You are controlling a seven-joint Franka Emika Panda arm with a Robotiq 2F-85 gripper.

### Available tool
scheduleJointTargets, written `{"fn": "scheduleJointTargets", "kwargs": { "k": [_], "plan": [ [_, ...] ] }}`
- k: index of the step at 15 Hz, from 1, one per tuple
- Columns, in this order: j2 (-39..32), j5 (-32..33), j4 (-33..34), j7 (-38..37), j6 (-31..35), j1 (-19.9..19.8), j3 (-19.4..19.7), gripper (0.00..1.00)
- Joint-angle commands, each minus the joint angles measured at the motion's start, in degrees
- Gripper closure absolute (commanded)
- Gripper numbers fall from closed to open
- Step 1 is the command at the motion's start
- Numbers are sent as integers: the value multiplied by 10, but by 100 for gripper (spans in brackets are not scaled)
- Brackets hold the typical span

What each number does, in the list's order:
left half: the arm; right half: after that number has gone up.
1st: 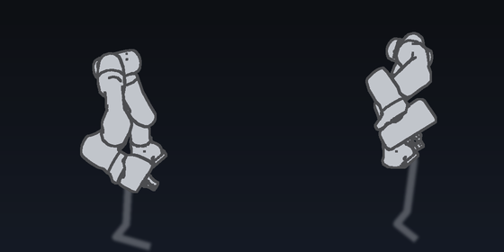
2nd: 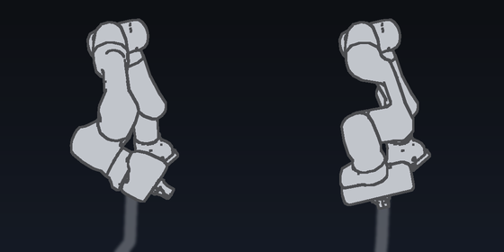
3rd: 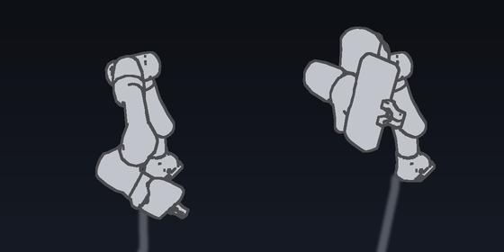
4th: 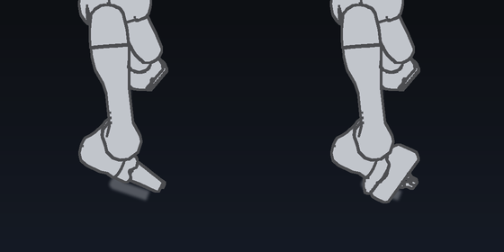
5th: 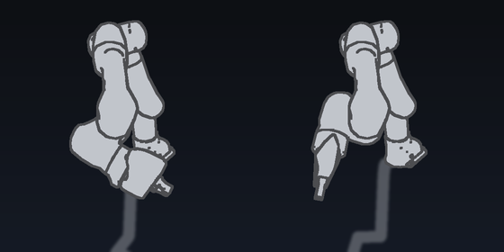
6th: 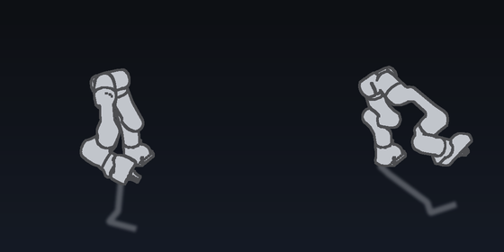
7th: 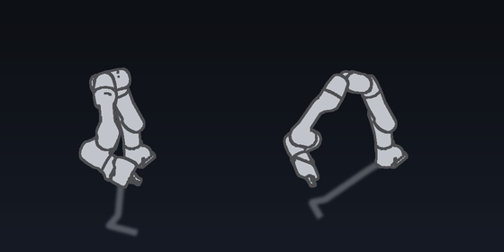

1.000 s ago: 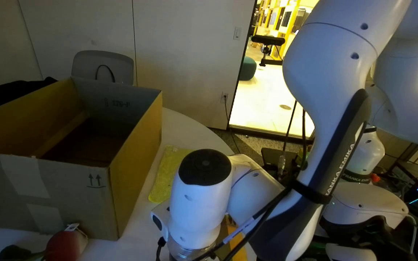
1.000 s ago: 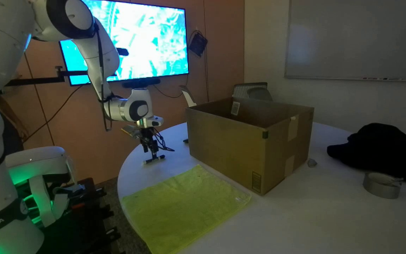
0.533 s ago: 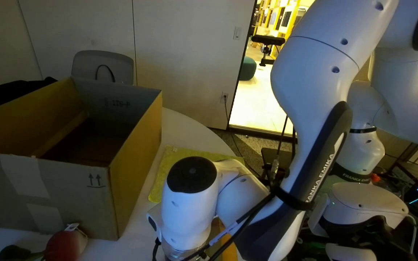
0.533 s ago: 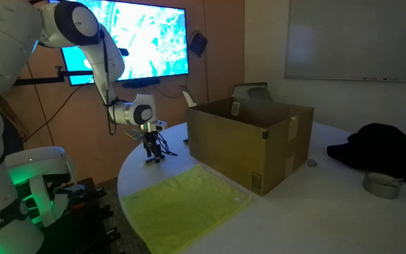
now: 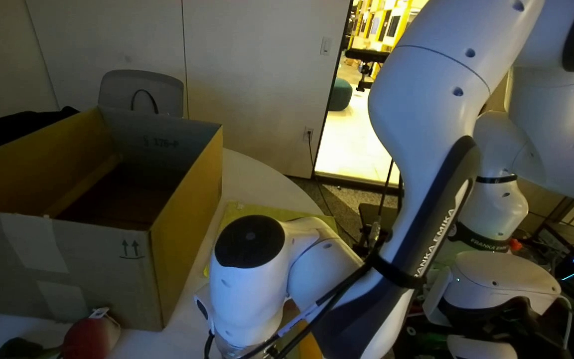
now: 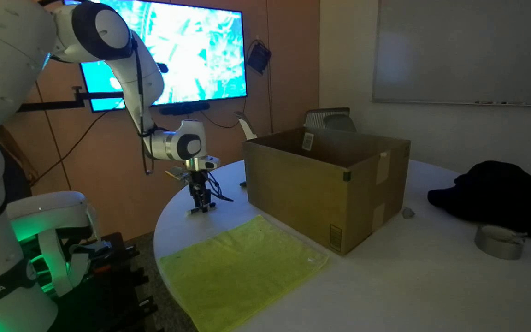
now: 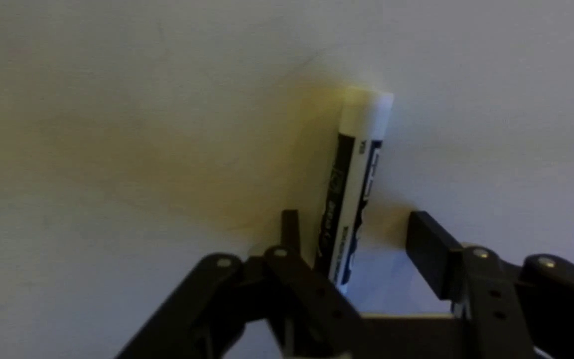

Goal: Pick up the marker and wrap it on the cloth, the pick up the cloth and put it in the box

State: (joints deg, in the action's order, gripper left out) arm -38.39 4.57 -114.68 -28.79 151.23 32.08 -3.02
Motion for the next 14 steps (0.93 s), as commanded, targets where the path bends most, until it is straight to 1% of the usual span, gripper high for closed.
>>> {"fn": "scheduleJointTargets", "kwargs": {
  "k": [1,2,3,4,5,6,7,11,14],
  "plan": [
    [2,-1,12,16,-18,-7,-4,73],
    [4,0,11,18,-21,-7,-5,79],
    [7,2,10,20,-24,-7,-4,88],
    [10,3,9,21,-29,-7,-3,93],
    [13,6,8,22,-37,-6,-2,95],
    [19,7,5,23,-46,-7,-1,92],
    [24,9,3,29,-53,-10,-1,91],
    [56,20,-20,38,-76,-21,5,92],
    [89,51,-49,27,-84,-30,23,92]
  ]
}}
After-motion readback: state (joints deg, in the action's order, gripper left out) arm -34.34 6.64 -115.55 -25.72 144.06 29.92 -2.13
